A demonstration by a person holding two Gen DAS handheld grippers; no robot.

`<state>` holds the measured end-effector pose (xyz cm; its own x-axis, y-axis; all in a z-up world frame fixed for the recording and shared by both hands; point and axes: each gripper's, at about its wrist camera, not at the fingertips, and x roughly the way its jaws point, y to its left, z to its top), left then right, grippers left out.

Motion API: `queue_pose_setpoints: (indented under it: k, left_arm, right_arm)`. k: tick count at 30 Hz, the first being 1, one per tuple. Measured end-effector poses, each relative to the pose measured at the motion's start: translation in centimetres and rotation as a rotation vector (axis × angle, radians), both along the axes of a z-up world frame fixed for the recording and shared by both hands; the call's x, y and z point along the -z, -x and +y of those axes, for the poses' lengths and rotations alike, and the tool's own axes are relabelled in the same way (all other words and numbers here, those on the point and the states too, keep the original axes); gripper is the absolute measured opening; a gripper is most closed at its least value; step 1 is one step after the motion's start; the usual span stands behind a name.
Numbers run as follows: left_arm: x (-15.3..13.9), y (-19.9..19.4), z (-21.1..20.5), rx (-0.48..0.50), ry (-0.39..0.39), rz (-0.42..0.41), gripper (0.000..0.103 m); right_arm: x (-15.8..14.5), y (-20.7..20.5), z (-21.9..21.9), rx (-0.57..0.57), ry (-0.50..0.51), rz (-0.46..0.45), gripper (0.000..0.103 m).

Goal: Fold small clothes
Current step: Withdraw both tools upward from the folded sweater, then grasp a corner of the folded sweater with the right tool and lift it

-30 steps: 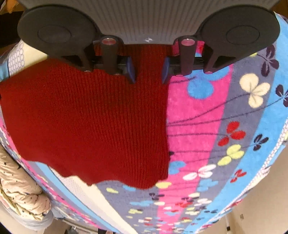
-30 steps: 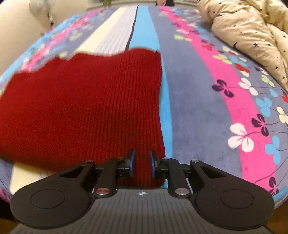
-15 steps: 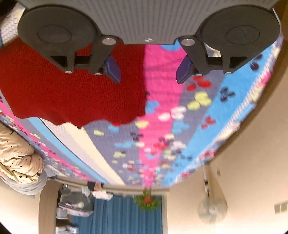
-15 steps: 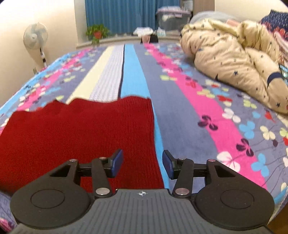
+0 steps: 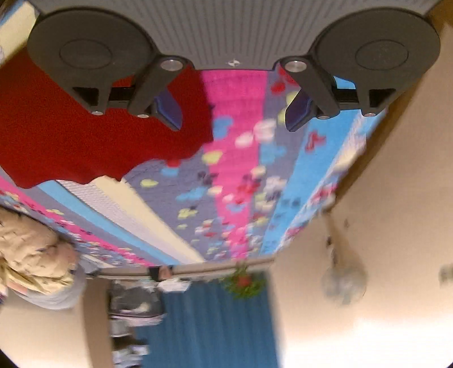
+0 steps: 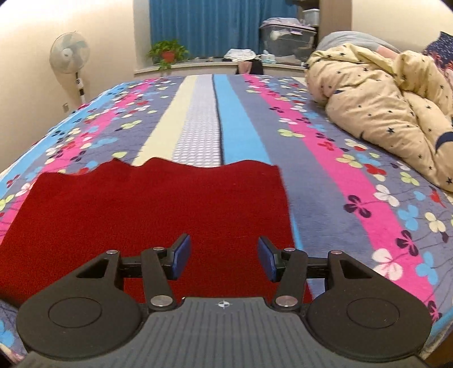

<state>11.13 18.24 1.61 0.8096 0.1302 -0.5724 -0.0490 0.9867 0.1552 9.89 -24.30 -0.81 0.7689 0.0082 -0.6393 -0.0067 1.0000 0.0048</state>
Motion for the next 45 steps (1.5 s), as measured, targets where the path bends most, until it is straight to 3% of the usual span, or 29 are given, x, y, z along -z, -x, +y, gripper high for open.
queue_pose_setpoints:
  k: [1, 5, 9, 14, 15, 21, 31, 36, 37, 41, 45]
  left_arm:
    - [0.5, -0.7, 0.4, -0.011, 0.017, 0.074, 0.082]
    - [-0.2, -1.4, 2.4, -0.077, 0.113, 0.047, 0.08]
    - [0.2, -2.6, 4.4, -0.144, 0.181, 0.115, 0.08]
    - [0.4, -2.3, 5.8, -0.169, 0.174, 0.128, 0.08]
    - [0.4, -2.2, 6.1, -0.172, 0.175, 0.133, 0.08]
    - [1.0, -1.5, 7.5, -0.201, 0.165, 0.165, 0.081]
    - [0.7, -0.2, 9.2, -0.234, 0.178, 0.166, 0.081]
    - [0.6, 0.3, 10.1, -0.26, 0.188, 0.166, 0.081]
    - [0.6, 0.3, 10.3, -0.266, 0.19, 0.165, 0.081]
    - [0.7, 0.5, 11.0, -0.288, 0.196, 0.167, 0.082]
    - [0.9, 0.6, 11.6, -0.313, 0.202, 0.177, 0.082]
  right_arm:
    - [0.1, -0.1, 0.6, -0.01, 0.003, 0.003, 0.054]
    - [0.5, -0.8, 3.1, -0.033, 0.027, 0.018, 0.054]
    - [0.7, -1.7, 5.3, -0.057, 0.012, 0.033, 0.049]
    - [0.8, -2.6, 7.5, -0.087, -0.032, 0.041, 0.012]
    - [0.8, -2.7, 8.0, -0.097, -0.038, 0.037, 0.009]
    - [0.9, -2.0, 12.7, -0.258, -0.053, -0.013, 0.009]
    - [2.2, 2.6, 21.4, -0.587, 0.039, -0.13, 0.01]
    - [3.5, 4.0, 24.5, -0.703, 0.06, -0.136, 0.01]
    - [3.7, 4.4, 25.1, -0.737, 0.07, -0.14, 0.012]
    - [4.7, 5.7, 27.4, -0.838, 0.124, -0.175, 0.042]
    - [6.2, 6.6, 29.6, -0.932, 0.191, -0.168, 0.043]
